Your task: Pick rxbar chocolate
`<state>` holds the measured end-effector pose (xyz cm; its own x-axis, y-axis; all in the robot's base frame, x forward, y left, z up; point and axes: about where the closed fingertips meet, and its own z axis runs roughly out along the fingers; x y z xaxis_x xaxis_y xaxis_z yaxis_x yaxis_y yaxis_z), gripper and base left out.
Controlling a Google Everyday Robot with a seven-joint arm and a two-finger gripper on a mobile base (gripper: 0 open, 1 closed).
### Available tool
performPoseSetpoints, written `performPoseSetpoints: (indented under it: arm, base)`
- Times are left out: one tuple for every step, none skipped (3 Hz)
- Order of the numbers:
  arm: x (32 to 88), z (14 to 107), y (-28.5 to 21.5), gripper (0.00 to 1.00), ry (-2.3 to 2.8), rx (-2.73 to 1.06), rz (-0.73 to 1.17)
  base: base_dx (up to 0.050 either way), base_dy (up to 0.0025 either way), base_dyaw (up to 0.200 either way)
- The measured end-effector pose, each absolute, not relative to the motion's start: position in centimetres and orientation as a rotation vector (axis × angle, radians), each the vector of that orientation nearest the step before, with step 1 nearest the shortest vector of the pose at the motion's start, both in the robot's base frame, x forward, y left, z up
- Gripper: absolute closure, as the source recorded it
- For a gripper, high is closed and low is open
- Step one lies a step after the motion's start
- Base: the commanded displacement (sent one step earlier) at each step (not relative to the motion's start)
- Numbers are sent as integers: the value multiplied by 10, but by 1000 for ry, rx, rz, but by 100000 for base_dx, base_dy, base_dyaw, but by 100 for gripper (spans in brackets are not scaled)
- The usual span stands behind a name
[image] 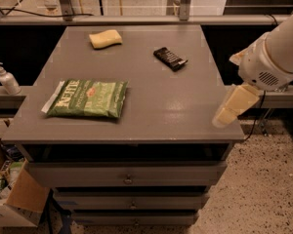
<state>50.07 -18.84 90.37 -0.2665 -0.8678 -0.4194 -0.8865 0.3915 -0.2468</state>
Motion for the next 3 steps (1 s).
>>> performPoseSetpoints:
  arm:
    - [549, 886, -175, 0, 2127, -1363, 109]
    - [600, 867, -168, 0, 2116, -1235, 184]
    - [600, 867, -168, 0, 2116, -1235, 184]
  base:
    - [0, 0, 0]
    - [0, 0, 0]
    - [0, 0, 0]
